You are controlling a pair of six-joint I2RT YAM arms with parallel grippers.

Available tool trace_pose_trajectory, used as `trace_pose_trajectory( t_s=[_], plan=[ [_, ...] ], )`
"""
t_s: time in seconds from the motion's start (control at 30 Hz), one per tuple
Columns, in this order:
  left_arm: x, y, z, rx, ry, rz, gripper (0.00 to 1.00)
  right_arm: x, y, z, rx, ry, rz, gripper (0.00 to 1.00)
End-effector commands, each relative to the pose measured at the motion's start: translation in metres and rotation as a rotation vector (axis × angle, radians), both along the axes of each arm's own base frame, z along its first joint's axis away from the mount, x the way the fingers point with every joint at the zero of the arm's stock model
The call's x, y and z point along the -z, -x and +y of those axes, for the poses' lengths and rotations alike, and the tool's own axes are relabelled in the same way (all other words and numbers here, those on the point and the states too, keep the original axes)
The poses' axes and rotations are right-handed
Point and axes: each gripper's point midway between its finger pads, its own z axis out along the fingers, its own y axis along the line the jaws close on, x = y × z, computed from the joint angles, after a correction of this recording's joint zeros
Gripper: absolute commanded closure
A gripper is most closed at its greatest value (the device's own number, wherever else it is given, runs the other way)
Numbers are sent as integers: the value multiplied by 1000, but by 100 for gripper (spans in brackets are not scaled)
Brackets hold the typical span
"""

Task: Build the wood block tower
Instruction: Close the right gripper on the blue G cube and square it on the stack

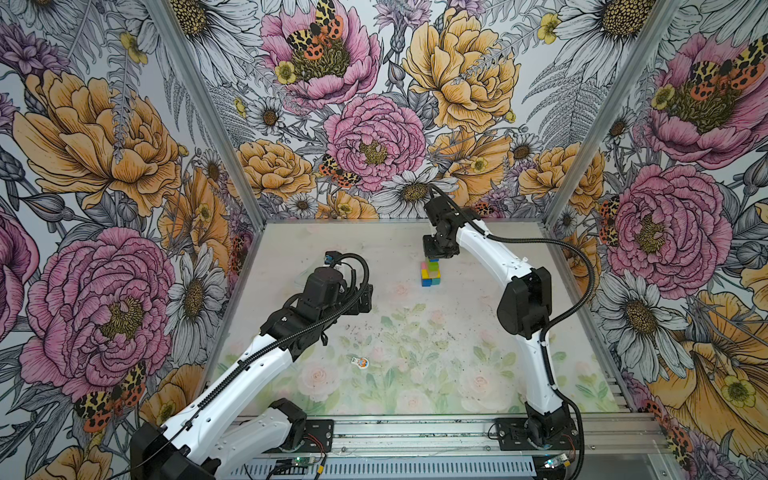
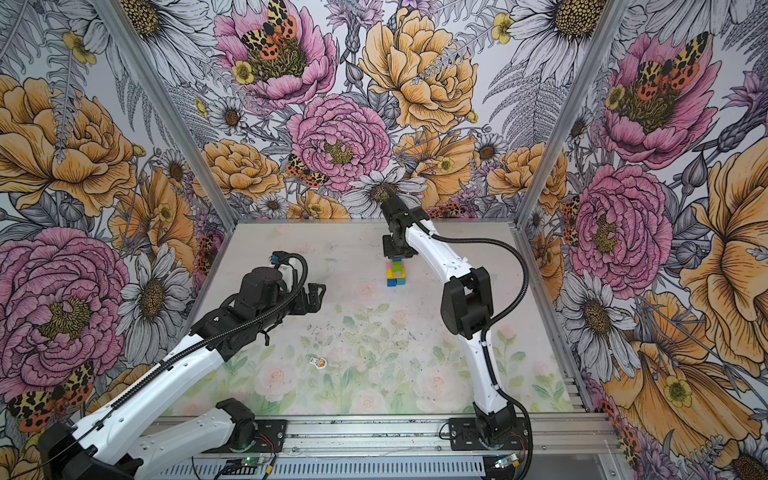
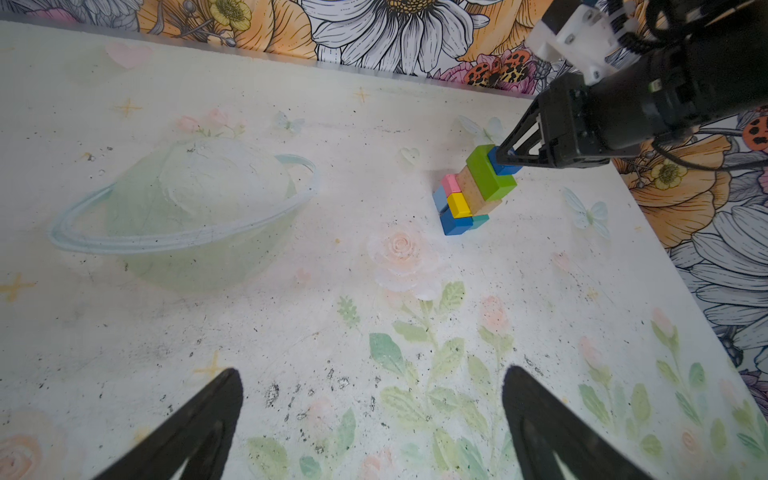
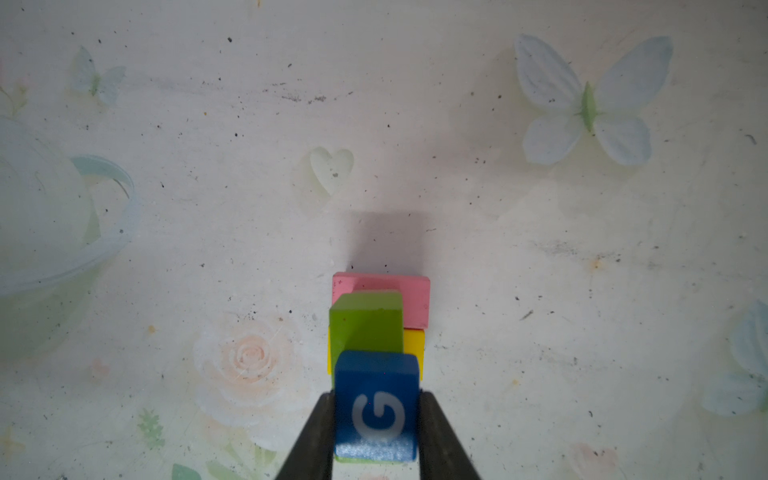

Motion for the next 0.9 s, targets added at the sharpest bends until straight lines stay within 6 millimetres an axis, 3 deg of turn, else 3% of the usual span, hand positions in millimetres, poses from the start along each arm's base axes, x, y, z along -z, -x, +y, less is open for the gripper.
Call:
trace_pose_trajectory(
  t_s=[0.0, 0.87],
  plan=[
    [-5, 1, 2, 9, 9, -22, 1, 0, -4, 6, -11, -9, -5, 72],
    [-7, 4, 4, 4, 17, -27, 1, 0, -2, 14, -27, -17, -4, 72]
  ],
)
